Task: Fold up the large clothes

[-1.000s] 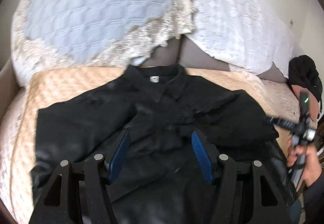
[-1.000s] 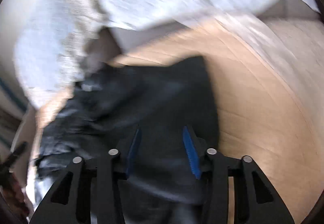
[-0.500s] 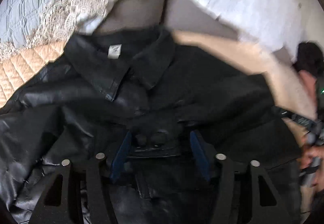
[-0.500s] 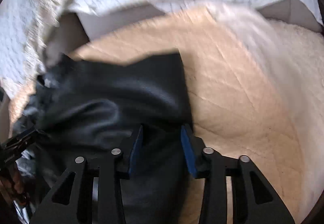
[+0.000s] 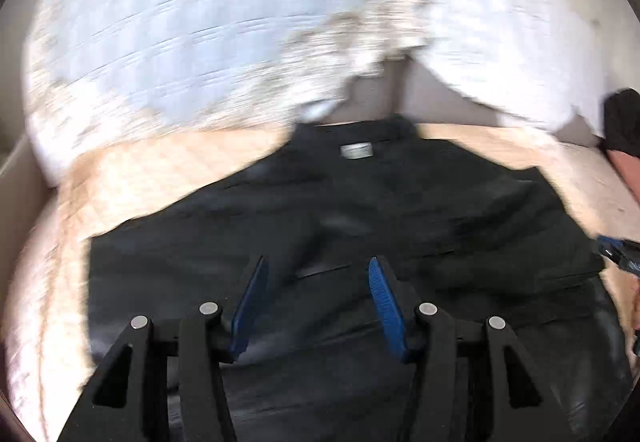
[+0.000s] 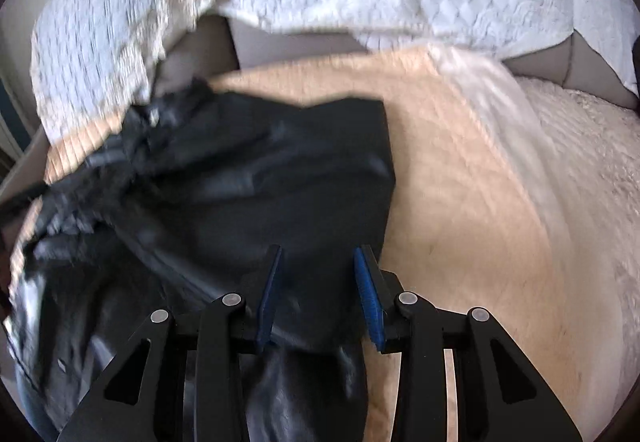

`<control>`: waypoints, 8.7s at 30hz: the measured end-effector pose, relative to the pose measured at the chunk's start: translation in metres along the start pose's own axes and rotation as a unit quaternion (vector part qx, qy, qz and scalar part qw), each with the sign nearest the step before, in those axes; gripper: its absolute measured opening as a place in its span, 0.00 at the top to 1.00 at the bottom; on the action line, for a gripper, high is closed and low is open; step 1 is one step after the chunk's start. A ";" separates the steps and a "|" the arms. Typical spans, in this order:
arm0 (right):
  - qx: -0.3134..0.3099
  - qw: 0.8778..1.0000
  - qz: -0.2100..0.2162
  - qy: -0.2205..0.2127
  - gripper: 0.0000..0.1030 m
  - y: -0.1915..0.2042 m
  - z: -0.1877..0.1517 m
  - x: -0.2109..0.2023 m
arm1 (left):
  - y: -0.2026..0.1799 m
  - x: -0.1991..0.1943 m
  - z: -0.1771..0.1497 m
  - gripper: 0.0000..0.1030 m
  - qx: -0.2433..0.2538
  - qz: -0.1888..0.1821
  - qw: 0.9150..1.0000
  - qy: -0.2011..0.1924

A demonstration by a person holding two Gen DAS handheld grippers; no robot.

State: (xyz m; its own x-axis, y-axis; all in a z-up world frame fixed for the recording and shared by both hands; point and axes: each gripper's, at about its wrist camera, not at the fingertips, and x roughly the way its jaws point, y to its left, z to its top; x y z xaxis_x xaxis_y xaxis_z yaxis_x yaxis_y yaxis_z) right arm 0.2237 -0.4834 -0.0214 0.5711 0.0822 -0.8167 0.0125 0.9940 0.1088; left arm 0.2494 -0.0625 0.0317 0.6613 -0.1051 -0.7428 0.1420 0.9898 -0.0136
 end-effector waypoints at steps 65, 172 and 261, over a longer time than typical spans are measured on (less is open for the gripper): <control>0.124 0.990 0.055 0.030 0.41 0.010 -0.142 -0.106 | 0.128 -0.113 -0.191 0.37 -0.149 0.043 0.985 0.081; 0.046 0.994 0.081 0.049 0.37 -0.001 0.087 0.023 | 0.162 0.056 0.002 0.42 -0.144 -0.018 0.984 0.104; 0.113 0.993 0.015 -0.013 1.00 -0.035 0.006 -0.001 | 0.145 -0.001 -0.080 0.79 -0.172 0.046 0.984 0.023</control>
State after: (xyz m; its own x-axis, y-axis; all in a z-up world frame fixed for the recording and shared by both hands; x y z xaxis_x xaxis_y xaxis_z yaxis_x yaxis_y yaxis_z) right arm 0.2275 -0.5188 -0.0205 0.5946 0.1078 -0.7968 0.1766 0.9493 0.2602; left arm 0.2099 0.0892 -0.0230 0.6238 -0.0170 -0.7814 -0.1805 0.9696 -0.1652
